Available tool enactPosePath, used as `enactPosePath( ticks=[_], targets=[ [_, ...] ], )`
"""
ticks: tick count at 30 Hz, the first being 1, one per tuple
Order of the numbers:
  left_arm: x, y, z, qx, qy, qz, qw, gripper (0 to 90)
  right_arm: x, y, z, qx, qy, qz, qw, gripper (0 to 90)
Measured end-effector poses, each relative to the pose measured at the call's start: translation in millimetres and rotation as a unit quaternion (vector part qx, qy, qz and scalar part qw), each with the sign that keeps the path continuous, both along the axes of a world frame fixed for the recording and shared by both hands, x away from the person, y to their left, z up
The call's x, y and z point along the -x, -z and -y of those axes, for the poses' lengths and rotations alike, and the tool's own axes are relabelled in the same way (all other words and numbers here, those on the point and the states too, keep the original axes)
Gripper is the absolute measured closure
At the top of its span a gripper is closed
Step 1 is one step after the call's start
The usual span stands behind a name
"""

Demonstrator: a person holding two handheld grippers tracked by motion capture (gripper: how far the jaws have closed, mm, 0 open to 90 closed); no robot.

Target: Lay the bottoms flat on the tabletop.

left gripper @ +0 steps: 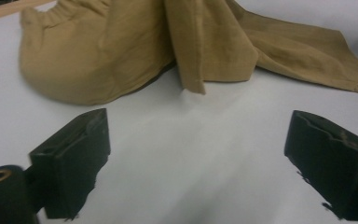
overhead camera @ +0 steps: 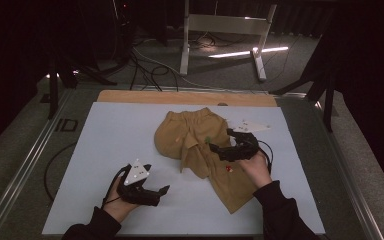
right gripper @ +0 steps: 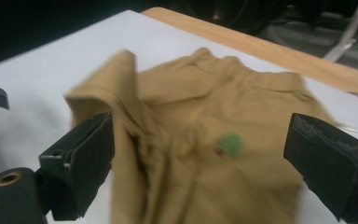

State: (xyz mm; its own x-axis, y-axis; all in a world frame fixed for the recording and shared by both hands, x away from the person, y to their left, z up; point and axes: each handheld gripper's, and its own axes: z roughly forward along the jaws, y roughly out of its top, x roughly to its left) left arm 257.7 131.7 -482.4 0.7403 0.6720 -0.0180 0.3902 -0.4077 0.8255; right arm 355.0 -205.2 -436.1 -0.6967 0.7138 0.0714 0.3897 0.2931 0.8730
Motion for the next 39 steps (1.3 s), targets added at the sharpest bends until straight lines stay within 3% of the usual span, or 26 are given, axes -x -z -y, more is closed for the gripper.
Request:
enactPosePath(
  ticks=[4,11,15,17,20,22,23,26,33,37,39],
  targets=[
    [-10.8,3.7,12.8,-0.002,0.007,-0.002,1.0000,15.4,8.3,9.5,18.7,-0.002,0.015,0.011,0.9998,9.1],
    [-32.7,14.9,42.8,-0.022,0.012,0.005,0.9997,19.9,17.5,23.5,35.2,0.006,0.024,0.003,0.9997,10.3],
    [-43.4,23.7,52.0,-0.030,0.014,0.003,0.9995,35.1,21.9,24.4,37.6,0.004,0.024,0.003,0.9997,10.4],
    [-47.2,27.8,55.8,-0.044,0.012,0.006,0.9990,43.1,23.9,24.3,38.4,0.009,0.024,0.005,0.9997,10.3],
    [-51.5,31.4,58.3,-0.055,0.007,0.009,0.9984,59.7,24.4,24.6,39.7,0.010,0.025,0.005,0.9996,10.4],
    [-51.3,30.2,57.6,-0.051,0.010,0.012,0.9986,81.2,24.4,24.6,40.5,0.009,0.026,0.005,0.9996,10.4],
    [-50.4,28.3,56.9,-0.045,0.011,0.010,0.9989,86.4,24.3,24.5,40.9,0.011,0.027,0.005,0.9996,10.4],
    [-44.3,15.4,48.9,-0.032,0.024,0.015,0.9991,87.3,25.3,23.8,42.2,0.011,0.028,0.005,0.9995,10.5],
    [-25.1,-24.7,13.8,-0.059,0.004,0.053,0.9968,87.4,29.0,21.3,46.3,0.011,0.029,0.004,0.9995,10.5],
    [-16.4,-49.6,-7.1,-0.033,-0.005,0.059,0.9977,87.3,30.3,20.0,48.2,0.008,0.030,0.000,0.9995,10.5],
    [-9.4,-61.9,-11.5,-0.017,0.012,0.056,0.9982,87.2,31.0,18.9,48.8,0.007,0.031,0.001,0.9995,10.5]
  ],
)
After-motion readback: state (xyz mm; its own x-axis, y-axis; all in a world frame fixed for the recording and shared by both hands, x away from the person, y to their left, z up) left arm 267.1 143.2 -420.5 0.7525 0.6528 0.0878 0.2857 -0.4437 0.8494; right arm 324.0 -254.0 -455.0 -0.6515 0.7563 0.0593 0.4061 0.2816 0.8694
